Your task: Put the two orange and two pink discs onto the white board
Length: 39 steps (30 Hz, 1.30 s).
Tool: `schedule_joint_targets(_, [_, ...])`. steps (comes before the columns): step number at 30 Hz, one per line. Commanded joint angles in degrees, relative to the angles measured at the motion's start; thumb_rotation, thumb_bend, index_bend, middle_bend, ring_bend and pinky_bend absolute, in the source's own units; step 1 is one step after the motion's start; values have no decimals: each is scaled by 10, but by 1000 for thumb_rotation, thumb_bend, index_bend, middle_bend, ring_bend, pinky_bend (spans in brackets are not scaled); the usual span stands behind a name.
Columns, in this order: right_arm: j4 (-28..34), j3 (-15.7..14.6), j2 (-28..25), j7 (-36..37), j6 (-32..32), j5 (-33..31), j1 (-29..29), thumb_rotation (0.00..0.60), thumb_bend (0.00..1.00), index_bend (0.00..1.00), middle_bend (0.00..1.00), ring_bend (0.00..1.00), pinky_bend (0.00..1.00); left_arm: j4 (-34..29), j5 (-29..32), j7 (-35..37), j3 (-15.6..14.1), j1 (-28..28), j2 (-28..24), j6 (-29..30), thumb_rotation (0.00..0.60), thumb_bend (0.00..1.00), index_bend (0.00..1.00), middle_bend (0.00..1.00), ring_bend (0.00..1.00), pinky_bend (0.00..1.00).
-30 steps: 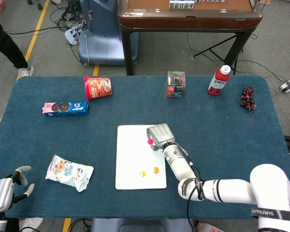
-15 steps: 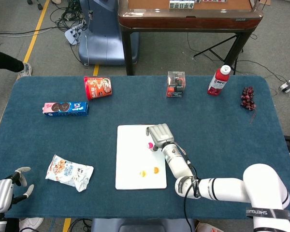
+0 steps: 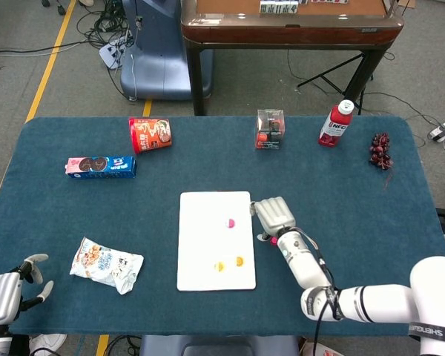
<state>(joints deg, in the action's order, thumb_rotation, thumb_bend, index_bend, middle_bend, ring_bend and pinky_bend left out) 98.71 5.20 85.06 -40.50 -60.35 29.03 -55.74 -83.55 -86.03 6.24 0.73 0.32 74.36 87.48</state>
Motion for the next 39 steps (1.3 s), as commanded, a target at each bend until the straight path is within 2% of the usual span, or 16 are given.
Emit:
schedule_joint_targets(1, [19,-21,-18,11,-13,21,22,600,114,357,1000,1000,1000,-3,-1,-3,0,-1,1,-1,600,309,386,621,565,753])
schedule_joint_targets(8, [34,-49,-32,32,-23,62,58,600,144,358,1000,1000,1000,-10,-2,-10,1,-3,1,-1,600,309,386,621,565,753])
schedule_joint_targets(17, [32,-62,-27,45,-26,90,87,600,185,378,1000,1000,1000,-17,-1,-12,0,-3,-5,0,600,309,386,621,565,753])
schedule_joint_targets(39, [-8,-41,2,24,3,68,89,600,201,386,1000,1000,1000,-10,1,-8,-5,3,1,0,600,309,386,621,565,753])
